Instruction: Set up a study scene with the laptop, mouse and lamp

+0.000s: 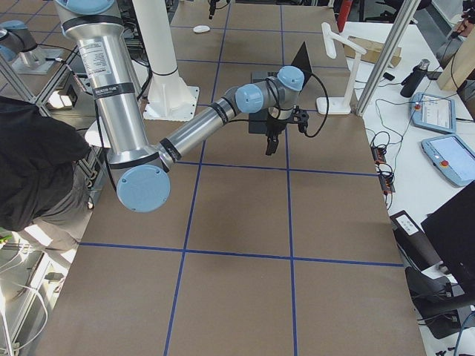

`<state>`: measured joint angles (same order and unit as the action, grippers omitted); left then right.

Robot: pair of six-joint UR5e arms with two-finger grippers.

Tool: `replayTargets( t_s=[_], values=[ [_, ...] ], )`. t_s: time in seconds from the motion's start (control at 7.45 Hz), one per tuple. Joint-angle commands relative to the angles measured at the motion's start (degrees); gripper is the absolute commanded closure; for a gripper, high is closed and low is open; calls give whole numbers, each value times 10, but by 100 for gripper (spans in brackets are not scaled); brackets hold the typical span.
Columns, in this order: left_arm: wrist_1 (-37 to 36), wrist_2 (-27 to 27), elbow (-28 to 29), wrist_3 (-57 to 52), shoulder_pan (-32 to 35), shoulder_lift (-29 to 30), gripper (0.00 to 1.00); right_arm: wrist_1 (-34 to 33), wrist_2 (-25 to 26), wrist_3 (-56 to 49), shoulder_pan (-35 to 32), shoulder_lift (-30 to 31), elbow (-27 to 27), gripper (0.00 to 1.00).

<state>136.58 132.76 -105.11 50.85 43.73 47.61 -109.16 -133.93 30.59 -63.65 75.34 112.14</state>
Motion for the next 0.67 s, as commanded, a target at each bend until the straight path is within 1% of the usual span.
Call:
replayTargets(
  t_s=[0.0, 0.27, 0.54],
  values=[
    [35, 1, 42, 1, -10, 16, 0, 1, 0, 0, 2, 0, 3, 0],
    [37, 4, 42, 19, -27, 22, 0, 1, 1, 0, 4, 0, 4, 0],
    [57, 4, 44, 82, -53, 31, 0, 0, 0, 0, 4, 0, 10, 0]
  ],
)
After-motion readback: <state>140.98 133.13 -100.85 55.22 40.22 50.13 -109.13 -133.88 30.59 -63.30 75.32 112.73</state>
